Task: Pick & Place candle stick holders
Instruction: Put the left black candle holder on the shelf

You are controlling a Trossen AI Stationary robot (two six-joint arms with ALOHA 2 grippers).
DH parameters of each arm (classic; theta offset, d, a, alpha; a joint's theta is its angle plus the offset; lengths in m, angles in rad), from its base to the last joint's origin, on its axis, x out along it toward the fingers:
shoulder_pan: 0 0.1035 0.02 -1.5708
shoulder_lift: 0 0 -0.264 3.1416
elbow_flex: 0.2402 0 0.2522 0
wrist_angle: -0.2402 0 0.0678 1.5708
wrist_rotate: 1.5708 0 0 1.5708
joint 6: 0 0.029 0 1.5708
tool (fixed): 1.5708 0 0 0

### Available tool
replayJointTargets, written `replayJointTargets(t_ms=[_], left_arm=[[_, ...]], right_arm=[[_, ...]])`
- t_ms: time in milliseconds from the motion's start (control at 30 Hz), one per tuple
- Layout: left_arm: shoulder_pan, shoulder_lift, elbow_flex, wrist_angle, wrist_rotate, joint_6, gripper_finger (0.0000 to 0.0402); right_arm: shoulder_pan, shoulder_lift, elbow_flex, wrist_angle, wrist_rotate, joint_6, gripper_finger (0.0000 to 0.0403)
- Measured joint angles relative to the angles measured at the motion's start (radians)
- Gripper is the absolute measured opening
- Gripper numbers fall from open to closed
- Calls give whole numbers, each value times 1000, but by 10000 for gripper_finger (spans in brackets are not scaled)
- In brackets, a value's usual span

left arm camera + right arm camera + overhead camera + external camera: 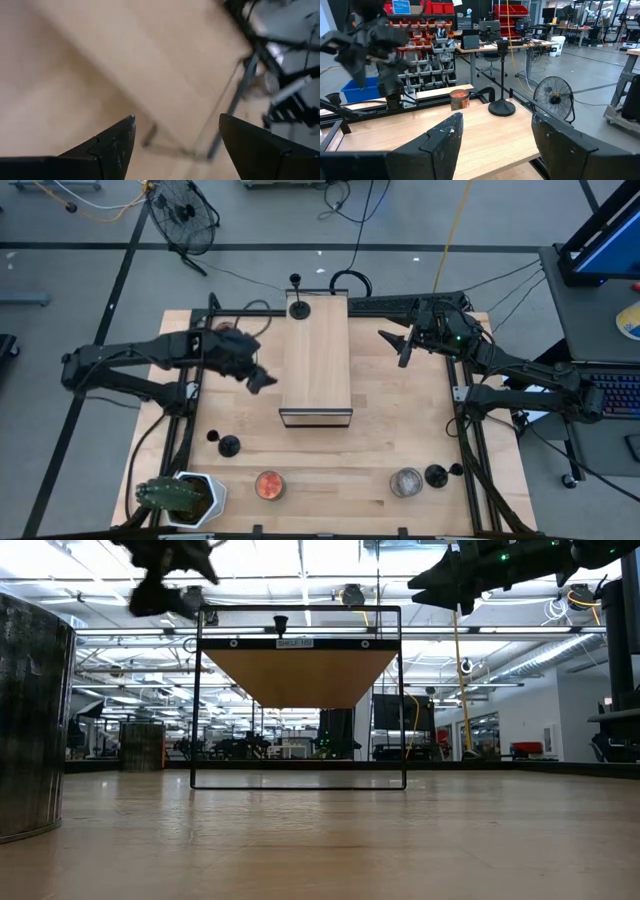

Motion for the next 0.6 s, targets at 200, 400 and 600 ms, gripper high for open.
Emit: replayJointTargets(t_ms=[200, 400, 600], left_arm=[[-85, -5, 0, -148, 133, -219, 294], [-117, -19, 0, -305, 265, -367, 294], [-144, -72, 0, -393, 260, -471, 294]], right_arm=[[0, 0, 0, 0, -1, 0, 231], [0, 0, 0, 0, -2, -1, 233], [0, 1, 0, 0, -2, -7, 232]])
